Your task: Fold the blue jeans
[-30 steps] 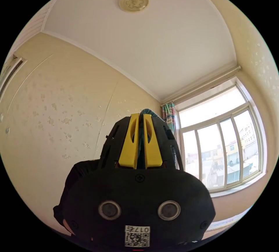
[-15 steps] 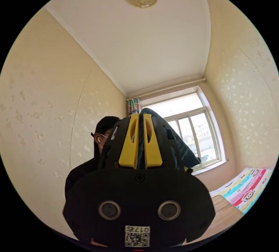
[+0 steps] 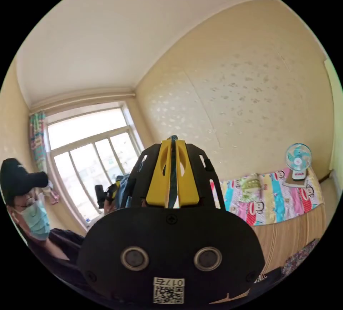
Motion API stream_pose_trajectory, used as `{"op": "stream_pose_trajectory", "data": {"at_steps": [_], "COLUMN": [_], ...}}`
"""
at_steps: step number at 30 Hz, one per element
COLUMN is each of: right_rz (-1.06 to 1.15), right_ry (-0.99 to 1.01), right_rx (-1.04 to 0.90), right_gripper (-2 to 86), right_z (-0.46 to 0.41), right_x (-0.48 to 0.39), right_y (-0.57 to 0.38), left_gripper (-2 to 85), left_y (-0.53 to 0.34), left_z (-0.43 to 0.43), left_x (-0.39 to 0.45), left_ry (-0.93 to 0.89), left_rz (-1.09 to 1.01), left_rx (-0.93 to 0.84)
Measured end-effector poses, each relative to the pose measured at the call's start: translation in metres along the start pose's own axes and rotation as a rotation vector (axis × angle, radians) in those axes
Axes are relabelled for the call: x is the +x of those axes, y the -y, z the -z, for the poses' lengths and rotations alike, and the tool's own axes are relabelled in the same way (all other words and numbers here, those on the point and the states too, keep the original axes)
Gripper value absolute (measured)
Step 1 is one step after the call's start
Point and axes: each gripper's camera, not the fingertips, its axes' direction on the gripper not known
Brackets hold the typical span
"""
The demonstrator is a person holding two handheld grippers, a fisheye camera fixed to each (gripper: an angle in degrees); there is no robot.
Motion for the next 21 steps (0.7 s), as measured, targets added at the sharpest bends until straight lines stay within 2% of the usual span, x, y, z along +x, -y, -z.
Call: {"op": "stream_pose_trajectory", "data": {"at_steps": [1, 2, 3, 4, 5, 7, 8, 12, 14, 16, 19, 21], "right_rz": [-0.019, -0.035, -0.088, -0.187, -0.225, -0.166, -0.134, 0.021, -0.008, -0.163, -0.403, -0.508], "right_ry": [-0.155, -0.206, -0.261, -0.296, -0.288, -0.139, -0.12, -0.183, -0.211, -0.236, -0.168, -0.063], "right_rx": [0.019, 0.004, -0.098, -0.203, -0.218, -0.232, -0.266, -0.697, -0.924, -1.189, -1.316, -1.354], "right_gripper": [0.8, 0.7, 0.6, 0.6, 0.6, 0.6, 0.6, 1.0, 1.3, 2.3, 4.0, 5.6], "right_z": [-0.057, -0.087, -0.147, -0.195, -0.211, -0.257, -0.269, -0.341, -0.356, -0.35, -0.312, -0.294], "right_x": [0.036, 0.056, 0.098, 0.137, 0.152, 0.179, 0.184, 0.234, 0.268, 0.311, 0.331, 0.324], "right_y": [0.015, 0.021, 0.031, 0.026, 0.019, -0.031, -0.049, -0.244, -0.352, -0.484, -0.597, -0.642], "left_gripper": [5.6, 6.2, 6.6, 7.5, 8.5, 9.6, 9.5, 9.2, 9.3, 9.4, 9.8, 10.1], "left_y": [0.016, 0.031, 0.036, 0.036, 0.024, -0.009, -0.039, -0.179, -0.286, -0.356, -0.444, -0.477], "left_z": [-0.041, -0.088, -0.112, -0.15, -0.172, -0.178, -0.174, -0.132, -0.084, -0.043, 0.011, 0.03], "left_x": [-0.043, -0.091, -0.118, -0.172, -0.225, -0.283, -0.311, -0.376, -0.408, -0.419, -0.416, -0.407], "left_ry": [0.106, 0.181, 0.209, 0.263, 0.303, 0.331, 0.359, 0.472, 0.509, 0.498, 0.522, 0.545], "left_rz": [0.038, 0.029, 0.025, 0.086, 0.194, 0.257, 0.265, 0.332, 0.5, 0.648, 0.794, 0.815], "left_rx": [-0.014, -0.075, -0.132, -0.261, -0.365, -0.435, -0.49, -0.712, -0.865, -0.93, -1.025, -1.082]}}
